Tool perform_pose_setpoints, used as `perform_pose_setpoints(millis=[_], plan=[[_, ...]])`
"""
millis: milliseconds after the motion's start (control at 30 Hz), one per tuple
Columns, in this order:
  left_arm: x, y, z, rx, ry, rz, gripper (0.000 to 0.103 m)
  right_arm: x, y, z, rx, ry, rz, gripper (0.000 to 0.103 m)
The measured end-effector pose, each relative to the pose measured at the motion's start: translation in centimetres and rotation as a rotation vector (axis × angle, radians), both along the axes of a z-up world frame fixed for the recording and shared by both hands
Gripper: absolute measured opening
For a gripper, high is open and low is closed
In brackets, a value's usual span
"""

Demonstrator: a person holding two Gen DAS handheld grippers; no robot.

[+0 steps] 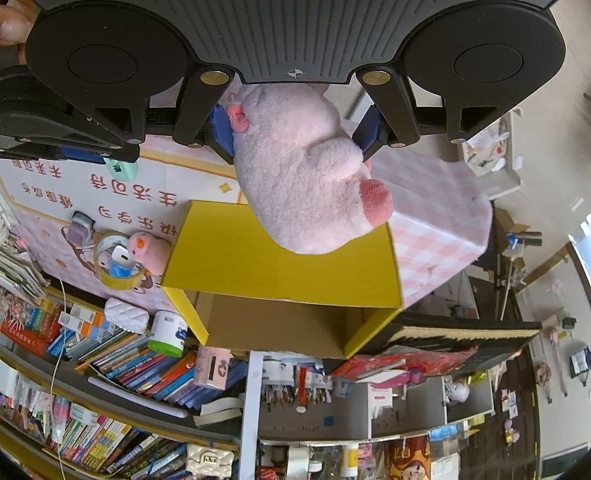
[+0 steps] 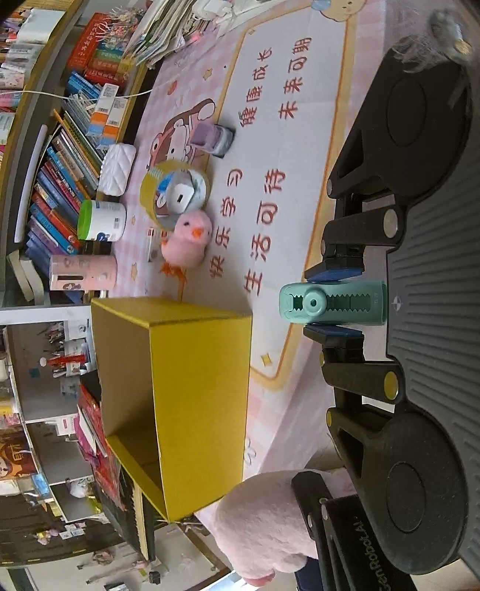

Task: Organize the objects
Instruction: 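Carry the plush pig and green clip up toward the yellow cardboard box with both tools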

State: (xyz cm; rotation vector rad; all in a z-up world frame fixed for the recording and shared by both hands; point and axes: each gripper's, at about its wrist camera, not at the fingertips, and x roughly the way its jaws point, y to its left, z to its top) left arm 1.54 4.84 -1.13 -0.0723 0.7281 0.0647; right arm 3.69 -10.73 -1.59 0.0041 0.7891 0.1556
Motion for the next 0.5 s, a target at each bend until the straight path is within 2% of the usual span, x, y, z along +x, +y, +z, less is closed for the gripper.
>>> perform_pose_setpoints(millis=[200, 500], plan=[[-1.4, 2.0, 0.7, -0.001, -0.034, 0.017, 0.066, -1.1, 1.5, 0.9, 0.018, -0.02, -0.01, 0.023], [-2.3, 2.9, 0.7, -0.023, -0.044, 0.006, 0.066, -3.3, 2.5, 1.0, -0.009, -0.025, -0.01, 0.023]])
